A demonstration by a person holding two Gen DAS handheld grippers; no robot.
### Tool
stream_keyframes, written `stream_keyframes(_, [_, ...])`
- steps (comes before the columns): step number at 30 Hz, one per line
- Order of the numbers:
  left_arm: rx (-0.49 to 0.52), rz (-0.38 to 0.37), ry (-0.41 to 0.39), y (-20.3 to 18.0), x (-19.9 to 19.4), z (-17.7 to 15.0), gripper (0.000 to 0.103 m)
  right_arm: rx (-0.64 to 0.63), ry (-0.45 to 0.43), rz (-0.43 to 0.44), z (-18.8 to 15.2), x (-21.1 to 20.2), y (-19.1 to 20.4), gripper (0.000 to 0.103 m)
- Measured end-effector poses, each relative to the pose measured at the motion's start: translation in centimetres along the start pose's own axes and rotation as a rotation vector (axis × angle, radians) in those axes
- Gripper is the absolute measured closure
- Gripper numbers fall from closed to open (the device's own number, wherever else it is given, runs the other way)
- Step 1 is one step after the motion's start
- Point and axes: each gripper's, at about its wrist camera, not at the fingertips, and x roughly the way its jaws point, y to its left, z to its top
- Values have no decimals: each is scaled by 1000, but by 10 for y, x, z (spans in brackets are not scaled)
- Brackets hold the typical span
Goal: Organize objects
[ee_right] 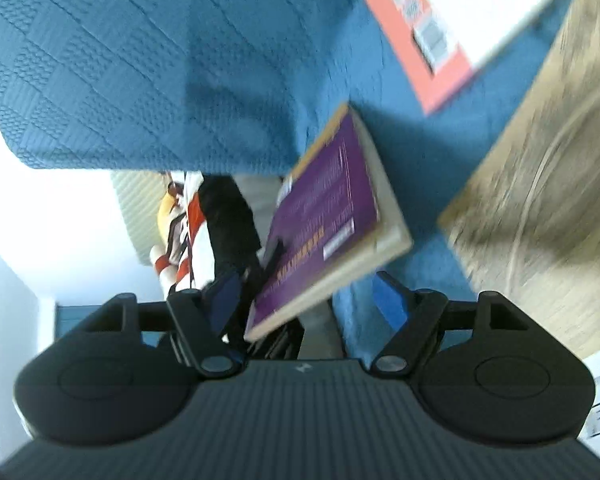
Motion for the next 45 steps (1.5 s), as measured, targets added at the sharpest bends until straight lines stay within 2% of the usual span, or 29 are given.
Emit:
stream_keyframes(7, [-26,5,-12,5,-1,1,94,65,-48,53,10,28,-13,28])
stream_keyframes(9, [-34,1,-10,7,0,1,94,91,-70,46,17,31,-19,35])
stream_keyframes(12, [-35,-5,-8,7,-2,0,93,91,-85,35,22,32,-22,52])
stream_keyframes(13, [-36,-9,-9,7,-2,1,93,83,-87,17,24,32,-21,66])
stream_keyframes(14, [-36,-11,-9,7,-3,1,92,73,-90,4,25,32,-20,73])
stream_keyframes(16, [-32,-18,-4,6,-4,0,91,41,-101,23,27,27,-14,79])
stream_keyframes(25, [20,-115,-8,-15,-25,-20,87,-175,-125,-18,27,2,50,80])
stream_keyframes(29, [39,-178,-10,-26,-41,-39,87,-255,-132,-18,20,-26,75,80])
stream_keyframes(33, [86,-209,0,-43,-52,-60,86,-302,-146,-23,13,-53,93,80])
stream_keyframes(39, [165,-237,26,-61,-60,-105,85,-334,-190,-15,3,-105,99,80])
stream_keyframes(45, [201,-242,112,-51,-53,-136,85,-365,-216,-47,-9,-147,81,79])
